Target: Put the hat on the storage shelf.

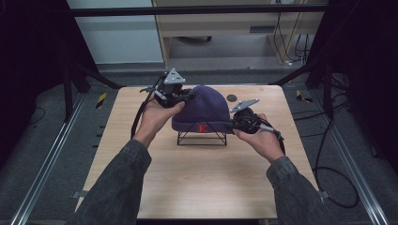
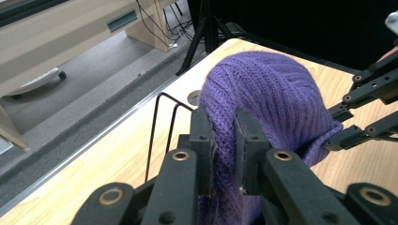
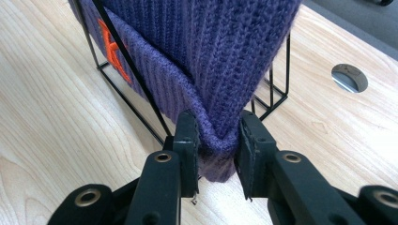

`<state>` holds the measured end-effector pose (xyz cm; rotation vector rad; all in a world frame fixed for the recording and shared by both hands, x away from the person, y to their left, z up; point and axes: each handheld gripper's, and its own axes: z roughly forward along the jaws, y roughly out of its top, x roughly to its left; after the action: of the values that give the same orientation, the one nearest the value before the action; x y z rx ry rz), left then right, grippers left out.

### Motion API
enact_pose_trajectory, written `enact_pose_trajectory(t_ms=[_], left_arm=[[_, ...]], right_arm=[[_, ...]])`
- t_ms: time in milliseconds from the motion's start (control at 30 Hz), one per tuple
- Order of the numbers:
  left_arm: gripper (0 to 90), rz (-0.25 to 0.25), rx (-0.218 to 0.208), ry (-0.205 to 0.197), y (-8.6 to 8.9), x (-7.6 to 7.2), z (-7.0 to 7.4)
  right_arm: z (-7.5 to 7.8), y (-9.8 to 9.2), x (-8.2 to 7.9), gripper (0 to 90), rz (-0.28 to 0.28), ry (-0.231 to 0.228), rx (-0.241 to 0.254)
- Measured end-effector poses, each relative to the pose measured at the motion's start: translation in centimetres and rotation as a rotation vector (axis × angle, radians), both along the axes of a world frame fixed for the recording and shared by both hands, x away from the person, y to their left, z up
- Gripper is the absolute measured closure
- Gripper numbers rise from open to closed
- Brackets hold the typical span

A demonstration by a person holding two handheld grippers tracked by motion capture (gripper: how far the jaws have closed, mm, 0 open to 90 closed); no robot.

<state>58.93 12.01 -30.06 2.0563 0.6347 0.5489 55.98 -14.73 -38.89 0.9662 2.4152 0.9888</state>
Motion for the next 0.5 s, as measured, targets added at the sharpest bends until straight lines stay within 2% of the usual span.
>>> enact_pose_trajectory(t_ms=[133, 333, 500], left_arm=[[79.2, -0.001, -0.004, 0.003, 0.0, -0.1, -0.2], [79.2, 0.006, -0.010, 0.025, 0.4, 0.0, -1.3], [79.2, 0.004, -0.005, 0.027, 0.4, 0.0, -1.4]], right_arm=[[-0.3, 0.0, 0.0, 71.7, -0.001, 0.003, -0.001], [-1.0, 0.1, 0.0, 71.5, -0.003, 0.016, -0.003], [-1.2, 0.2, 0.2, 71.5, -0.004, 0.021, -0.004]])
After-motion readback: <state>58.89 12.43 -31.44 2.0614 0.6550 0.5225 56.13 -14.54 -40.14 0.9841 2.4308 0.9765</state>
